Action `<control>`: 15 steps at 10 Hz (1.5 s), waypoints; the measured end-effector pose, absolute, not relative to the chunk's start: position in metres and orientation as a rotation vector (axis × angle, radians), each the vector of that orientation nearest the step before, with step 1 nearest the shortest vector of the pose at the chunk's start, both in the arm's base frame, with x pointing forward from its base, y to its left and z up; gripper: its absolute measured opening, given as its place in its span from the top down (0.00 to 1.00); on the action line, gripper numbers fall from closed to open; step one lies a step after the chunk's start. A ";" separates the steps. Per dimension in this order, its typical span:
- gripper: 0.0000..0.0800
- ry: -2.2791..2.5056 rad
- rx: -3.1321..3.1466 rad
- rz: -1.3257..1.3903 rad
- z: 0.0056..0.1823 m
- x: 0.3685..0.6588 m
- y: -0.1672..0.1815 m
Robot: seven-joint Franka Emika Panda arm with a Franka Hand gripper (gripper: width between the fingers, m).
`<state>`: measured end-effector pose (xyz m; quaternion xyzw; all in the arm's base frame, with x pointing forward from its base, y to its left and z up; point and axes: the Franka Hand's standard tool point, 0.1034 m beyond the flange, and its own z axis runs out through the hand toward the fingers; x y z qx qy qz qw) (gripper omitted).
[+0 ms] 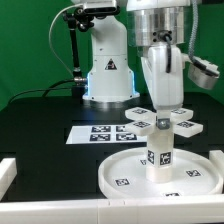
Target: Assemble round table
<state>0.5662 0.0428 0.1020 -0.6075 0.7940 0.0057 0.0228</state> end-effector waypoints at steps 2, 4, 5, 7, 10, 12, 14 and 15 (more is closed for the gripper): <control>0.45 2.628 -1.607 -0.005 0.101 0.566 0.042; 0.45 2.681 -1.476 0.002 0.100 0.565 0.042; 0.45 2.691 -1.432 0.005 0.100 0.564 0.041; 0.45 2.708 -1.374 0.005 0.100 0.564 0.041; 0.35 2.679 -1.423 0.004 0.099 0.563 0.041; 0.20 2.607 -1.514 0.019 0.112 0.564 0.041; 0.19 2.542 -1.535 0.027 0.137 0.567 0.041; 0.19 2.528 -1.525 0.032 0.145 0.567 0.043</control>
Offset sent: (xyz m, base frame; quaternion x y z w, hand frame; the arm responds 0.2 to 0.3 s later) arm -0.0054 0.0023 -0.0019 0.0117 -0.0082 0.2320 0.9726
